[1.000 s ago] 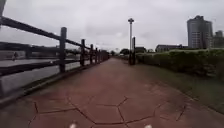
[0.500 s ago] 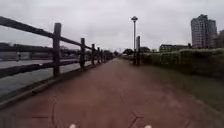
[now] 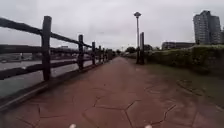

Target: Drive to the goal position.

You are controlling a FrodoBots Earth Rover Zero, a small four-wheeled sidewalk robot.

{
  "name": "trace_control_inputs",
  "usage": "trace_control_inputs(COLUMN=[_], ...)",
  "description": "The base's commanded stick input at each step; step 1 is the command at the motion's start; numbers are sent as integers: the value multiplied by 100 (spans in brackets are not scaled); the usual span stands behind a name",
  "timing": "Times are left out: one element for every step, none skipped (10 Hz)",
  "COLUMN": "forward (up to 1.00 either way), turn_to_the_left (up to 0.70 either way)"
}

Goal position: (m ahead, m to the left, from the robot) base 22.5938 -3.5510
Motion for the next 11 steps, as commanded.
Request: trace_control_inputs(forward=[100, 100, 100, 100, 100, 100, 100, 100, 100, 100, 100], turn_to_the_left=[0, 0, 0, 0, 0, 0, 0, 0, 0, -4, -22])
